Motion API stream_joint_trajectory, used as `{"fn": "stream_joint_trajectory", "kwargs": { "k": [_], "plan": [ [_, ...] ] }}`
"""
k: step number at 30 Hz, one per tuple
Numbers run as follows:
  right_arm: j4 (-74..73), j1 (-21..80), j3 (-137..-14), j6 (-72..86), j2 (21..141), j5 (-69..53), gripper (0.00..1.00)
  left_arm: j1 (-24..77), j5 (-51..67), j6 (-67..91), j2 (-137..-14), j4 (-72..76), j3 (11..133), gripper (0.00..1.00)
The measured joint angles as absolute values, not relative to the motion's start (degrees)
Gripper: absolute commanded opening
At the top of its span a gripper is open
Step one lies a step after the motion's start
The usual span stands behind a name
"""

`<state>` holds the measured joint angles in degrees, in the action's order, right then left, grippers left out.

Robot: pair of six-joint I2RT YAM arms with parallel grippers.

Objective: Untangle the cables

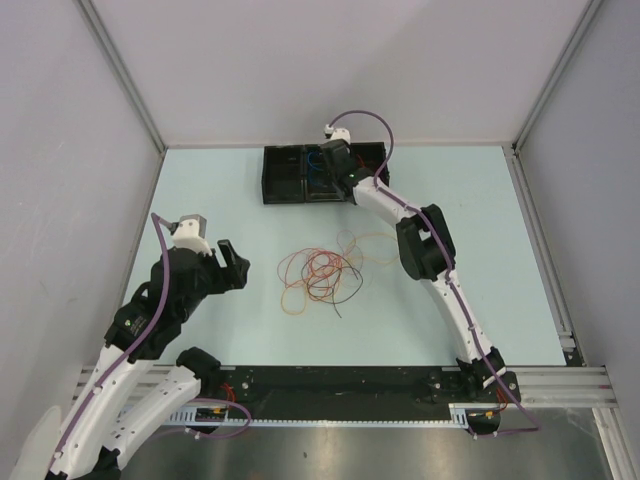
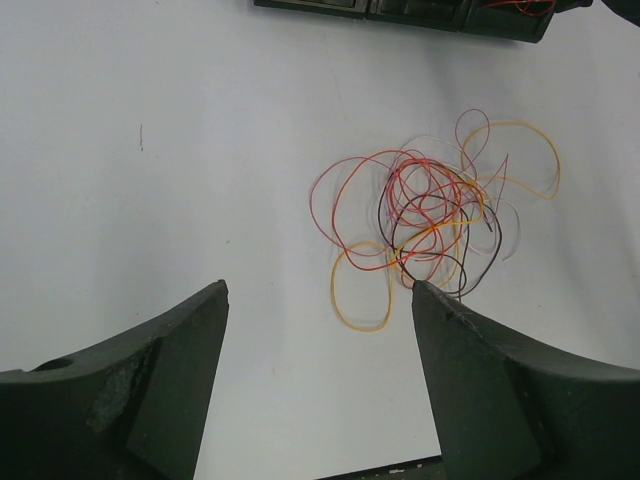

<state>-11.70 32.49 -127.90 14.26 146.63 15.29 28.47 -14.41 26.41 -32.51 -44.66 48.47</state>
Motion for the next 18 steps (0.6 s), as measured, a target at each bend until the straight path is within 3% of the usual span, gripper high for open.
{"fn": "stream_joint_trajectory", "kwargs": {
  "k": [9,14,18],
  "plan": [
    [-14.92,31.77,-127.92,14.31,146.69,16.97,0.03,27.97,-14.39,26.41,-32.49,-44.66,48.47,0.79],
    [-15.51,31.48,-127.92,15.16,146.69,14.74,0.28,27.86,-14.39,26.41,-32.49,-44.66,48.47,0.79],
    [-15.77,31.35,-128.2,15.75,146.69,11.73,0.56,27.77,-14.41,26.41,-32.47,-44.66,48.47,0.79]
  ]
}}
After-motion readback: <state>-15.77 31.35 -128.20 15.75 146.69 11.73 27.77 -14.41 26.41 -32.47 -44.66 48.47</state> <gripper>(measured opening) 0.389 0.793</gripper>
